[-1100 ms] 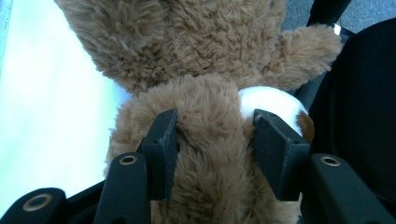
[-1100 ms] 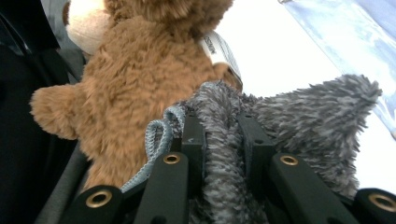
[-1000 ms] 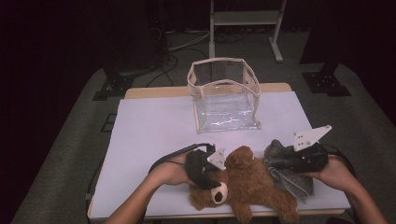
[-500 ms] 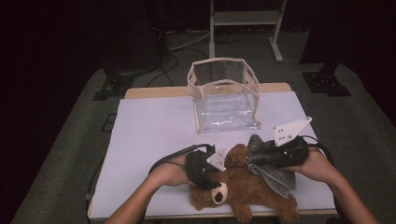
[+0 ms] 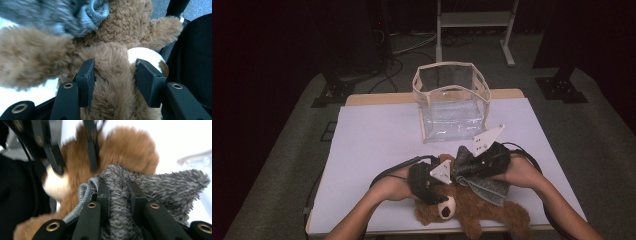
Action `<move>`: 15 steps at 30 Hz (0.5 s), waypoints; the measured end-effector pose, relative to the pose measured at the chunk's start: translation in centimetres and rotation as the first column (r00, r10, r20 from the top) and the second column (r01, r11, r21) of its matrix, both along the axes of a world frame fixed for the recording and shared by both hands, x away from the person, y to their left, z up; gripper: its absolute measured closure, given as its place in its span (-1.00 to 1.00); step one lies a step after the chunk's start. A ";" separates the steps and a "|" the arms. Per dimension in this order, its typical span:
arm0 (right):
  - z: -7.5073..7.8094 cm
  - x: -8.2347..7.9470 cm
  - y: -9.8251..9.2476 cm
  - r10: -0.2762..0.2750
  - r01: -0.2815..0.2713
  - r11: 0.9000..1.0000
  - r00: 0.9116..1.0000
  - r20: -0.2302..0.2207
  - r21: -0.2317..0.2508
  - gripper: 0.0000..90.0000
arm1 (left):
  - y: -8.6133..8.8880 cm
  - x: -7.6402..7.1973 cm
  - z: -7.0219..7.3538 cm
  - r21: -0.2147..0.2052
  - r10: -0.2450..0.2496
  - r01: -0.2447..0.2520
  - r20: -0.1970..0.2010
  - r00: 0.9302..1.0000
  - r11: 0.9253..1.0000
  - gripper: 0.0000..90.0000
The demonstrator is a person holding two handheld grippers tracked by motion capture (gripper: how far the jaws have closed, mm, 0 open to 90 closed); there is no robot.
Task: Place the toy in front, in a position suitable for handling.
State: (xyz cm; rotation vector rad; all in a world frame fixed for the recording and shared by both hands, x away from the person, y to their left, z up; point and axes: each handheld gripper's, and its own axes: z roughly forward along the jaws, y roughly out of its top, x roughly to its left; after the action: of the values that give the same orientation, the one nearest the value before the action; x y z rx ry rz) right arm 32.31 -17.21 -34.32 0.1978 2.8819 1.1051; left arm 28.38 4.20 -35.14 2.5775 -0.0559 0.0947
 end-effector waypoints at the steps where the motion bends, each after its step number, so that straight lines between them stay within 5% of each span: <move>1: -0.2 -0.1 -0.3 -0.006 0.006 1.000 1.000 -0.001 -0.010 0.66 | 0.0 0.0 0.0 0.005 -0.005 0.005 0.002 1.000 1.000 0.12; 9: 0.7 -0.8 -1.0 0.003 -0.003 0.998 1.000 -0.001 0.059 0.66 | -0.1 0.0 0.1 0.011 -0.003 0.003 -0.001 1.000 1.000 0.12; 13: 0.2 -0.9 -2.1 -0.009 0.009 1.000 1.000 -0.013 0.028 0.66 | -0.1 0.0 0.0 0.001 0.003 -0.003 -0.008 1.000 1.000 0.11; 15: -0.1 -0.9 -3.3 -0.029 0.031 0.998 0.999 -0.031 0.051 0.66 | 0.0 0.1 0.0 0.002 0.002 -0.002 -0.006 1.000 1.000 0.11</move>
State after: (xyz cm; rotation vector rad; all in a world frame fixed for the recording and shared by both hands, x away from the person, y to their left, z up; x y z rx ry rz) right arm 31.38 -20.52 -34.46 0.2617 2.8684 1.1829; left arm 28.44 4.18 -35.11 2.5797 -0.0519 0.0879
